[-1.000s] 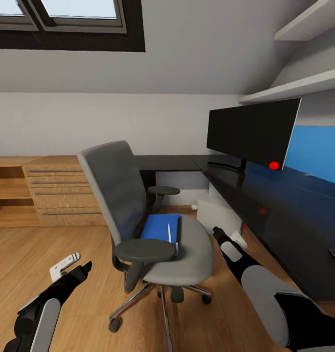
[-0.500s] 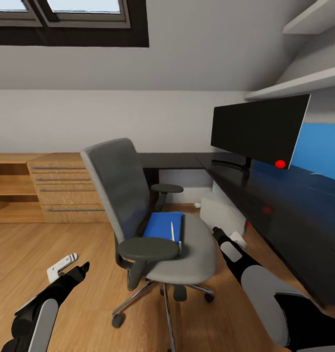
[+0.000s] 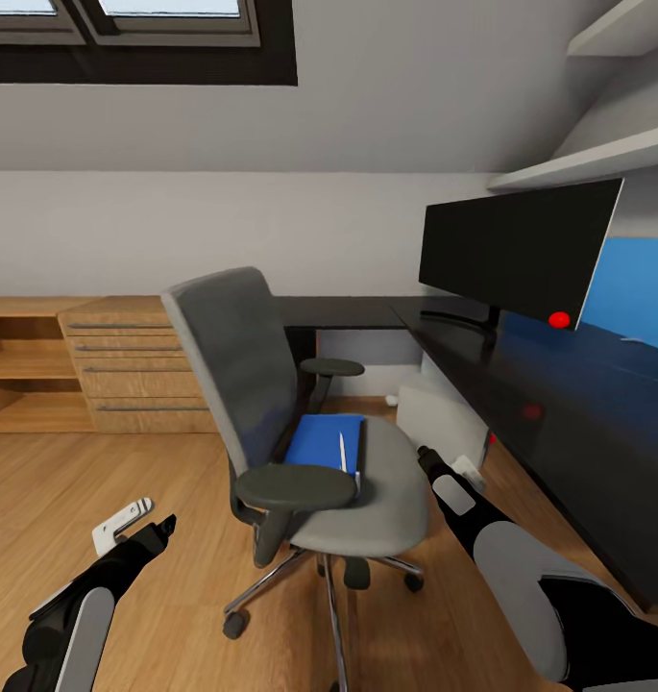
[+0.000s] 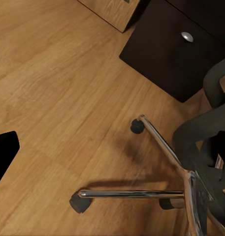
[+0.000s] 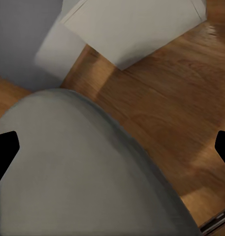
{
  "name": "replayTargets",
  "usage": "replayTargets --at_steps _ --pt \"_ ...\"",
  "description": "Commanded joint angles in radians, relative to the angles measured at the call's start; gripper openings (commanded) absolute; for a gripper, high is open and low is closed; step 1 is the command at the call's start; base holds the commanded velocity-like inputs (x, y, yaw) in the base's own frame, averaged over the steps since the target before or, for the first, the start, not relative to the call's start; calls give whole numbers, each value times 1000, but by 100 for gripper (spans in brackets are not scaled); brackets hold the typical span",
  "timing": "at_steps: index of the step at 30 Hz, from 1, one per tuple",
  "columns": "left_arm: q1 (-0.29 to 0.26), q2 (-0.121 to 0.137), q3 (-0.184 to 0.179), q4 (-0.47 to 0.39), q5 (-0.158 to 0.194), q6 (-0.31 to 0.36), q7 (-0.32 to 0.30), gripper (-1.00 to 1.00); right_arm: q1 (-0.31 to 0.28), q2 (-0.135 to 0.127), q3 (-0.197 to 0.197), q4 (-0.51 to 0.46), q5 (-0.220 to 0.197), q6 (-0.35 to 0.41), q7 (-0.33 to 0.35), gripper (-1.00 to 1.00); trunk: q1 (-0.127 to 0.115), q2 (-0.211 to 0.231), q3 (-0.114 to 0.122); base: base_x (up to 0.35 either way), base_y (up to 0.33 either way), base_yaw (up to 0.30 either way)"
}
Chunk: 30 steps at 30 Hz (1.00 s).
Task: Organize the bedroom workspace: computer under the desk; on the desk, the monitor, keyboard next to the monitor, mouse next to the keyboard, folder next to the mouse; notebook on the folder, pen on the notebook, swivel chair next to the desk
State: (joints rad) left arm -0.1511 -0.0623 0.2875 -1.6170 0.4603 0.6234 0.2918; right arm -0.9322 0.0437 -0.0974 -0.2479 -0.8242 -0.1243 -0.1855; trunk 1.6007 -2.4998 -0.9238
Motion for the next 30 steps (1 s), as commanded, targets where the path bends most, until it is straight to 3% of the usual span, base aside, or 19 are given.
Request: replayTargets --at_steps 1,16,22,24,30 --pt "-1 -1 1 -1 11 4 7 100 0 1 -5 -1 -4 -3 0 100 0 0 -1 0 0 2" --pt "-1 -1 1 -1 11 4 7 100 0 -1 -7 7 -6 1 -4 100 0 0 -1 0 0 0" --pt "-1 -1 2 -1 11 4 7 100 0 -1 -6 26 -67 25 -7 100 0 0 -1 0 0 0" --pt "-1 -1 1 -1 11 4 7 100 0 -2 -5 28 -97 74 -7 100 0 0 -1 0 0 0" --pt "-1 -1 1 -1 11 4 7 100 0 -5 -6 29 -110 109 -6 100 0 0 -1 0 0 0"
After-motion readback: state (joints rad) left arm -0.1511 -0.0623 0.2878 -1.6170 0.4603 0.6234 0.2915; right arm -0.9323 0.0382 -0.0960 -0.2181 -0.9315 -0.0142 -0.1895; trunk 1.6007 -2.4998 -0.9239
